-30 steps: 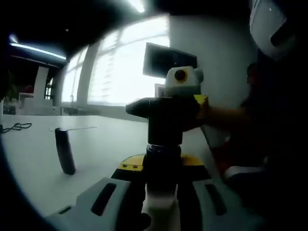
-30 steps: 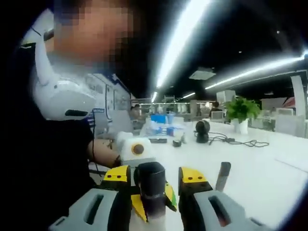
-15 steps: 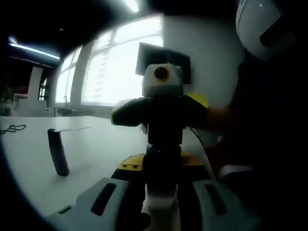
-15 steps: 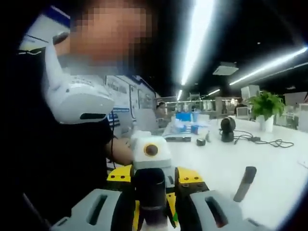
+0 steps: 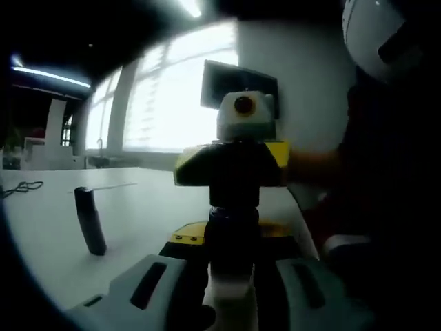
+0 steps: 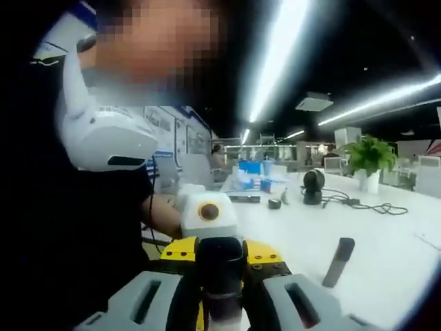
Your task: Pick up cosmetic bottle twist off cap place on table pick up cap screw tight cap place on table
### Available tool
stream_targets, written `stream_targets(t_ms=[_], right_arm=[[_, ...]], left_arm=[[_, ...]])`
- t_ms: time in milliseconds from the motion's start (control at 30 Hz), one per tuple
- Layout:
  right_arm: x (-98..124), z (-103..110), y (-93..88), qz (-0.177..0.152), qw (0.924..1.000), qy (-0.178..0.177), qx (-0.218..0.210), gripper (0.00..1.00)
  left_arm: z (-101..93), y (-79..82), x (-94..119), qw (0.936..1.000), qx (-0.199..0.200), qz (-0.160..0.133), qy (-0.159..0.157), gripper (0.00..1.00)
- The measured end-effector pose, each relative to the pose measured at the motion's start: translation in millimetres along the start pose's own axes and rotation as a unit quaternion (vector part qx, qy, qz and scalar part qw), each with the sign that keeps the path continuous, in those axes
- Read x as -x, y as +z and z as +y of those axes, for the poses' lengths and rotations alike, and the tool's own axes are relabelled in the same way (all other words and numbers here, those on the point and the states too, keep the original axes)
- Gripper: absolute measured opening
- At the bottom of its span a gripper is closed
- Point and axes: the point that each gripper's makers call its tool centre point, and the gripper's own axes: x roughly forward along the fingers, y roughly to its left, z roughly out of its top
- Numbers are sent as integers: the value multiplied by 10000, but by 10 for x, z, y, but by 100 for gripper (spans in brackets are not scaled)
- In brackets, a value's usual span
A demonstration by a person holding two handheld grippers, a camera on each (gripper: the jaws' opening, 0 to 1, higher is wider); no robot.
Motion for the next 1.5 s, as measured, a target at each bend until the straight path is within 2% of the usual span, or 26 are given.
stream_targets(t_ms=[333,600,967,1267,1500], right_arm=[[40,-117,-3,41,9985,-535,45,17],[53,-215,10,-112,9955,-941,51,17],[-5,-296,21,-211,9899,-1403,-65,16],[1,-333,25,-278,9775,-2092,-63,16],[42,-393,29,-336,9582,-2842,34,16]], left_arm=[[78,-9,-52,9996,-54,115,235,14],[162,1,-54,9987,-209,71,458,14],[220,9,-30,9978,-46,-2,657,14],[228,15,-19,9972,-46,-7,740,14],[258,15,-11,9968,-54,-16,796,14]])
